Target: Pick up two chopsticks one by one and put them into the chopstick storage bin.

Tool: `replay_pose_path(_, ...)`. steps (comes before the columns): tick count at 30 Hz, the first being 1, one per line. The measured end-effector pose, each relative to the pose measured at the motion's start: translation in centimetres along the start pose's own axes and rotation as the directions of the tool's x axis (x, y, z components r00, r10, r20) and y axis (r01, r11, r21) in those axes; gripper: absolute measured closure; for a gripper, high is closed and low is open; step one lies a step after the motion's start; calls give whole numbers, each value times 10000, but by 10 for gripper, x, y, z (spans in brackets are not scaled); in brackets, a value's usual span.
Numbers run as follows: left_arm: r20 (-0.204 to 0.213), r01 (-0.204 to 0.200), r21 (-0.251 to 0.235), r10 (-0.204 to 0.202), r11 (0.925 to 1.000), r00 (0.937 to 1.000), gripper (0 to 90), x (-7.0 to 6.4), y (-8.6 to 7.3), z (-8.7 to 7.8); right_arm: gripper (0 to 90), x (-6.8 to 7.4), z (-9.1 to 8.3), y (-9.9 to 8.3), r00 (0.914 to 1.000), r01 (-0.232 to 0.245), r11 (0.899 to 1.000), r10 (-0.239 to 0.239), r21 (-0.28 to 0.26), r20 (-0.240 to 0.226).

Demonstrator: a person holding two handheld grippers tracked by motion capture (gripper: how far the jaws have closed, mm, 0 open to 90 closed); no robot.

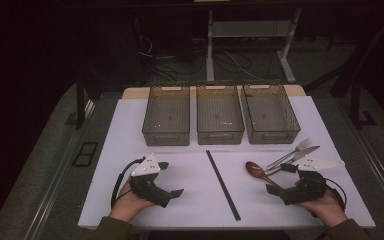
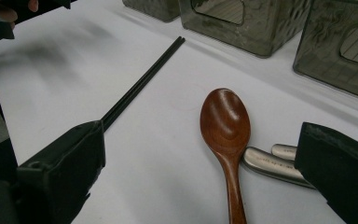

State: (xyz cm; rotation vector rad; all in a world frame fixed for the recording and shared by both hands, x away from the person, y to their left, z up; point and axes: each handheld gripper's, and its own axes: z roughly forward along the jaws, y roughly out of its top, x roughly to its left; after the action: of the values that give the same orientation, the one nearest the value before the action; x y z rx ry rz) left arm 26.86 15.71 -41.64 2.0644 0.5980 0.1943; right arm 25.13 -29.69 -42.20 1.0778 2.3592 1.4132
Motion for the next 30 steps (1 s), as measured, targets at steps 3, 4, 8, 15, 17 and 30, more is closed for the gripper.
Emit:
replay_pose_path(3,0,14,-12,-14,10000,10000,0,0,0,0,20,0,0,0,10000,-30,10000,30,51,-10)
replay_pose_path(4,1,19,-11,-19,10000,10000,0,0,0,0,20,0,1,0,10000,-19,10000,19,56,-14)
replay_pose_path(8,31,12,20,-12,10000,10000,0,0,0,0,20,1,1,1,10000,-12,9999,12,105,-36)
replay_pose_path(15,74,50,-14,-50,10000,10000,0,0,0,0,21,4,3,4,9999,-29,9999,31,145,-122)
replay_pose_path(17,71,62,-19,-62,10000,10000,0,0,0,0,21,4,4,4,9999,-30,9999,33,163,-170)
replay_pose_path(30,125,61,-13,-61,10000,9999,0,-1,-1,2,21,15,18,15,9991,133,9991,-117,403,-401)
